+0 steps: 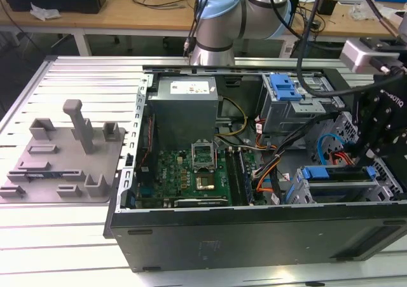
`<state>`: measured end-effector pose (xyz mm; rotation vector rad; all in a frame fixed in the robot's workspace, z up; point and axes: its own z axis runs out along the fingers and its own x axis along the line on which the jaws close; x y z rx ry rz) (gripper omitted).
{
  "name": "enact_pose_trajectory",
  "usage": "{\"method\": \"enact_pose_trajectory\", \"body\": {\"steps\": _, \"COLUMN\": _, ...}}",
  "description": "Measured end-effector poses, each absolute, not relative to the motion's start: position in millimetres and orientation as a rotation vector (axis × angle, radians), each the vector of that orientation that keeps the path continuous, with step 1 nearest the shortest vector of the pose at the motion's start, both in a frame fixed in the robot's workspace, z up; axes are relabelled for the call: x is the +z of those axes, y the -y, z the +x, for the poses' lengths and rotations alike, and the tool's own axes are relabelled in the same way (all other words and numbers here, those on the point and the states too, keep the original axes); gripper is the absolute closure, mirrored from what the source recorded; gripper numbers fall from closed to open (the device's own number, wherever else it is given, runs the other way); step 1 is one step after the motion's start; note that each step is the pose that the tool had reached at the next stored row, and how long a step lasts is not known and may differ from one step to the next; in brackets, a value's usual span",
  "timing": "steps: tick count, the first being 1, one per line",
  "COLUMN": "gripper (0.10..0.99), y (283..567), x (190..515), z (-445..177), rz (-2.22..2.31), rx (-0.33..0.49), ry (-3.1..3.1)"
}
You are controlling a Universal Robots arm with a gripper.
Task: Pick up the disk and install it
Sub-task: 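Insert the first disk wire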
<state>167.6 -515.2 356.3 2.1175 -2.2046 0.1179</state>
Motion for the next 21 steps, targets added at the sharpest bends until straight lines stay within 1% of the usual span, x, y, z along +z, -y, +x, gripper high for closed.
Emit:
{"method": "enact_pose_trajectory", "body": {"steps": 3, "gripper": 0.847, "y": 515.2, "x": 365.7, "z": 167.6, "rz": 2.118, "rx": 0.118, "ry": 2.205}}
{"method": "enact_pose_trajectory", "body": {"steps": 5, "gripper": 0.847, "y": 515.2, "x": 380.8, "z": 167.8, "rz": 2.117, "rx": 0.118, "ry": 2.205}}
{"method": "enact_pose_trajectory", "body": {"steps": 8, "gripper": 0.847, "y": 515.2, "x": 389.2, "z": 168.4, "rz": 2.117, "rx": 0.118, "ry": 2.205}}
{"method": "enact_pose_trajectory", "body": {"steps": 21, "gripper": 0.847, "y": 515.2, "x": 391.1, "z": 168.4, "rz": 2.116, "rx": 0.118, "ry": 2.206}}
